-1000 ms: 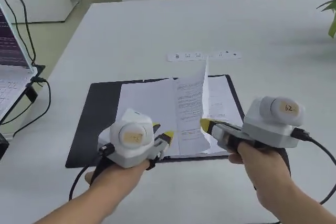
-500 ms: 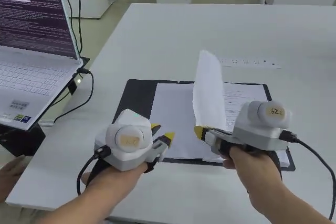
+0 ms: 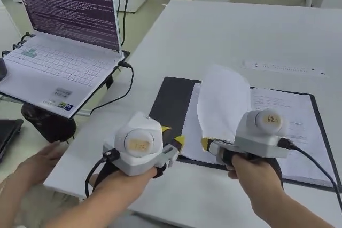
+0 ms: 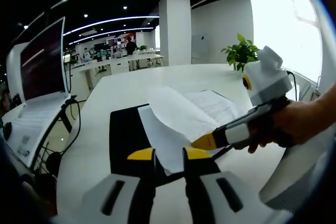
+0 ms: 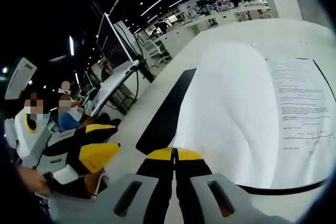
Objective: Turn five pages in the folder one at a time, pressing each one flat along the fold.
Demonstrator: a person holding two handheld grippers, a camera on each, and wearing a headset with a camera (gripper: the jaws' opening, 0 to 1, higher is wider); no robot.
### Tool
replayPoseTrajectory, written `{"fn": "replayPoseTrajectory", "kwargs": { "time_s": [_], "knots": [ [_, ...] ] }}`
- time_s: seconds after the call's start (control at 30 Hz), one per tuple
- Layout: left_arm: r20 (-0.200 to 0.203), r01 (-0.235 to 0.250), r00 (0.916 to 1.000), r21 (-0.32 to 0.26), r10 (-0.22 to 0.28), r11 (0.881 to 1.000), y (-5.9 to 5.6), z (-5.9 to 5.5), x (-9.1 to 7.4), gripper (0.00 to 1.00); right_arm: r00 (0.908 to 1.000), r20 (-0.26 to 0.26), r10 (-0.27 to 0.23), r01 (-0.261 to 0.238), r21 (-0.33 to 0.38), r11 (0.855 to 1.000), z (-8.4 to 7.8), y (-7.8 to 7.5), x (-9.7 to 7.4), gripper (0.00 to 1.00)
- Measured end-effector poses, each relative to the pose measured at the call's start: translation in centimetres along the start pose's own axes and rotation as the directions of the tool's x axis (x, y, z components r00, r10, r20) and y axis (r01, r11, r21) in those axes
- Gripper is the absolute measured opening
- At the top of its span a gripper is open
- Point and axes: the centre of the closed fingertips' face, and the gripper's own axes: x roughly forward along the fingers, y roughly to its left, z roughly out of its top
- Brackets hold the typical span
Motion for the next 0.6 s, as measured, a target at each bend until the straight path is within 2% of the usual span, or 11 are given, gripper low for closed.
{"fn": "replayPoseTrajectory", "kwargs": {
  "time_s": [0.27,0.33,0.43,0.6],
  "knots": [
    [-0.027,0.007,0.9996,-0.01,-0.007,1.0,0.4,-1.4,-0.1,0.18,0.9971,-0.073,-0.019,0.02,0.008,1.0,-2.3,-0.2,2.9,0.0],
    [-0.037,0.012,0.9992,-0.012,-0.012,1.0,0.3,-1.6,0.0,0.18,0.9968,-0.079,-0.011,0.013,0.017,1.0,-2.6,0.0,3.4,0.0],
    [-0.049,0.024,0.9985,-0.004,-0.024,1.0,-0.1,-1.8,0.4,0.18,0.9964,-0.085,-0.001,0.002,0.01,1.0,-3.1,0.5,3.7,0.0],
    [-0.06,0.026,0.9979,0.001,-0.025,1.0,0.2,-2.0,1.0,0.18,0.9968,-0.072,0.036,-0.033,0.031,0.999,-3.0,1.0,3.6,0.01]
  ]
}}
